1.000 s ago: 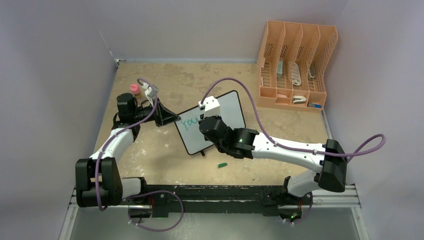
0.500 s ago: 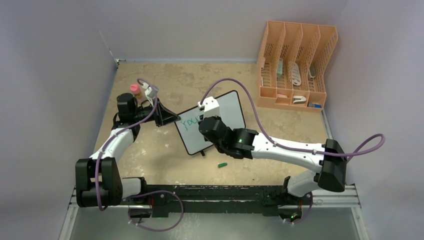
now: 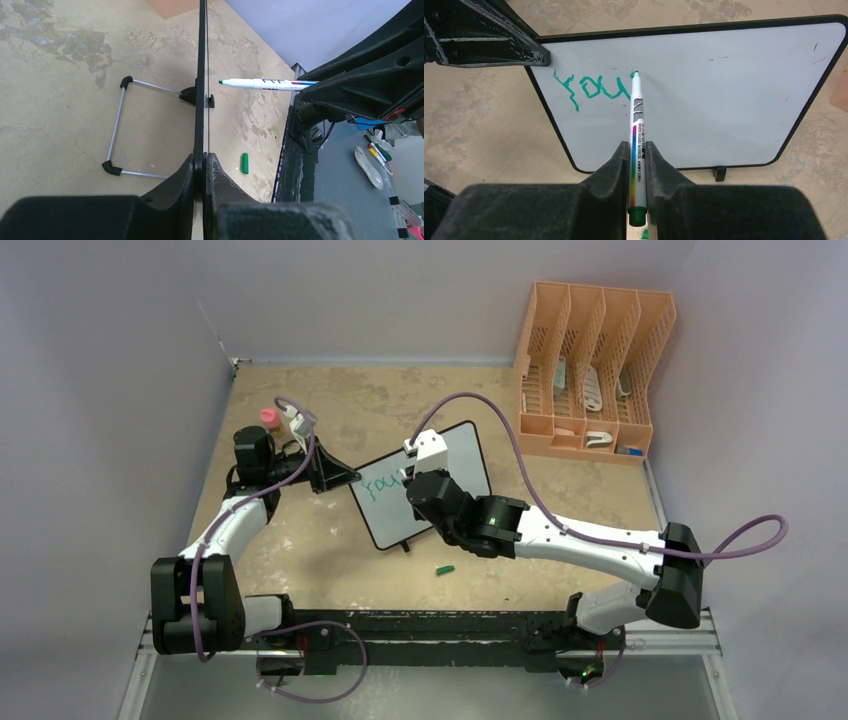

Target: Write a sentence on the whiteboard

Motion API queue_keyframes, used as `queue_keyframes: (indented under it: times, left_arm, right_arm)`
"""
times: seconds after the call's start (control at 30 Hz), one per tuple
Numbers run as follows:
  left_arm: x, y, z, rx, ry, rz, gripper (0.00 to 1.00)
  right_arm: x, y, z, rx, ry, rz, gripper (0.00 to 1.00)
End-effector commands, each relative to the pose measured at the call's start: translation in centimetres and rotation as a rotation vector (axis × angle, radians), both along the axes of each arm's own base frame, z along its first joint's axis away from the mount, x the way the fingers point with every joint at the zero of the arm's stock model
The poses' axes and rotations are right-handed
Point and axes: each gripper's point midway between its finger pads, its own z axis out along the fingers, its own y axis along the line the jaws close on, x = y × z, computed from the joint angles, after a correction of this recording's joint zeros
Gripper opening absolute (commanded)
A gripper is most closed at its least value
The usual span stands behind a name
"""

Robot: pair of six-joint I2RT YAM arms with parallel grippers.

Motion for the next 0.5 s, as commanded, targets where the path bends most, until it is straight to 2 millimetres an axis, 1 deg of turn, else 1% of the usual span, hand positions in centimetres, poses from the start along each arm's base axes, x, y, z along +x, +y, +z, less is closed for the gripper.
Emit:
queue_keyframes:
  times: [0.0, 0.47]
  left_arm:
    - [-0.20, -0.32, 0.93, 0.001, -0.049, -0.042, 0.00]
    - [-0.28, -0.33, 0.97, 0.000, -0.050, -0.044, 0.00]
  right_arm:
    - [0.09, -0.18, 1.09, 0.036, -0.016, -0.012, 0.00]
    - [0.50, 0.24, 0.45, 0.022, -0.021, -0.017, 0.00]
